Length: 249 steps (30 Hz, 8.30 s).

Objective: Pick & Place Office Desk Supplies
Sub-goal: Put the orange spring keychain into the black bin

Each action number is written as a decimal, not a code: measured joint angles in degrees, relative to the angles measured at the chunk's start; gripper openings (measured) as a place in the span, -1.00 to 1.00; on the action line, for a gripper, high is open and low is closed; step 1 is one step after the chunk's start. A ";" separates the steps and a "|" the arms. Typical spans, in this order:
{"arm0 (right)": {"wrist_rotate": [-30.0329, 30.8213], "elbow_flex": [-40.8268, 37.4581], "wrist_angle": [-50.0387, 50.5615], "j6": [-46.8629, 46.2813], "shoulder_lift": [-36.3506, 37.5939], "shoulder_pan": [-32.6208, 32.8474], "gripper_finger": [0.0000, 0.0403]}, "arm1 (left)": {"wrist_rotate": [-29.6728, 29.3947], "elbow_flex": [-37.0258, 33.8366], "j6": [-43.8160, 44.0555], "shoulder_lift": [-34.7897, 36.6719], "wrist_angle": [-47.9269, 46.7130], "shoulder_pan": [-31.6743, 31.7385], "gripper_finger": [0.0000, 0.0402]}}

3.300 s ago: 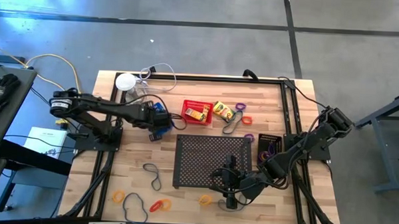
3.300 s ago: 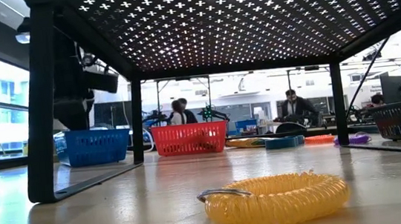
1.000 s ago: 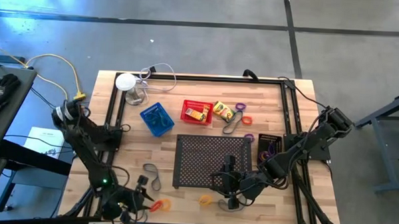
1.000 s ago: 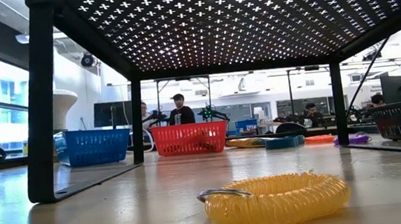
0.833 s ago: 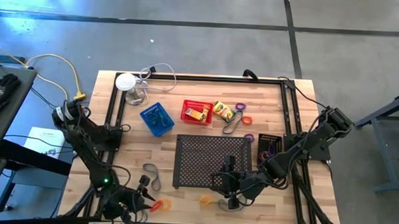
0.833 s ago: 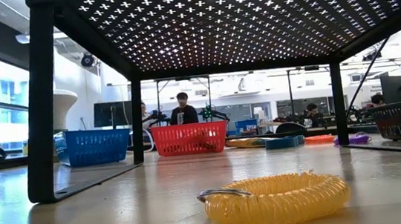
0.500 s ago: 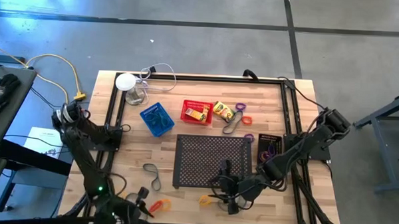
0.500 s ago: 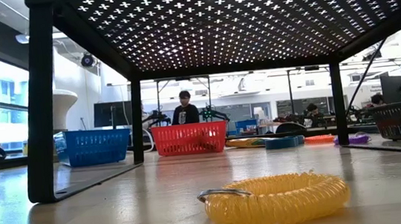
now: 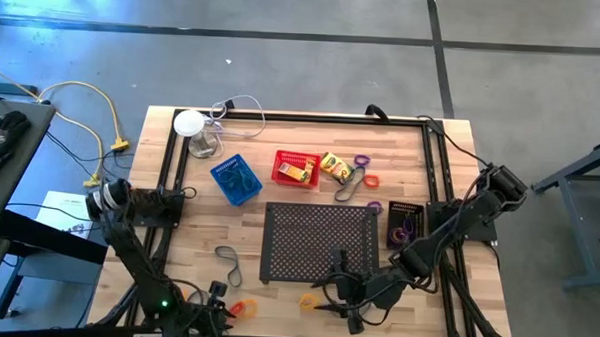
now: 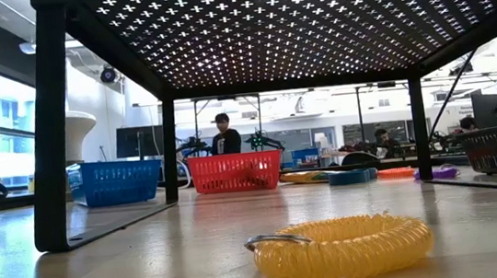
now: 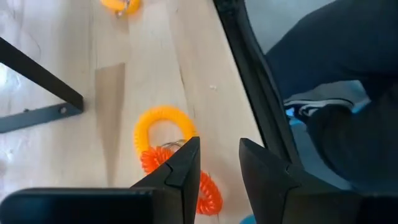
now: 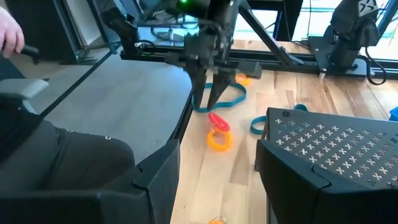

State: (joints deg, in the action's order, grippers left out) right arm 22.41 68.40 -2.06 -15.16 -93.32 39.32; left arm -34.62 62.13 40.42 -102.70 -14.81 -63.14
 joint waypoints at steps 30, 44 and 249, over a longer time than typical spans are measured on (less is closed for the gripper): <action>-1.42 0.00 0.06 -0.02 -0.02 1.58 -0.01 | -1.51 0.09 18.55 -4.34 -7.12 -0.22 -0.48; -2.12 0.00 0.30 1.33 -0.02 1.58 -0.01 | -0.38 0.33 18.62 -7.54 -6.74 1.59 -0.56; -15.43 -3.82 79.98 -27.22 29.79 -54.37 0.13 | 19.47 25.44 0.28 15.40 -51.56 20.56 -0.51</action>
State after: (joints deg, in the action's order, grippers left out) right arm 6.98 64.58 77.91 -42.37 -63.53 -15.05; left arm -15.16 87.57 40.70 -87.31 -66.37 -42.58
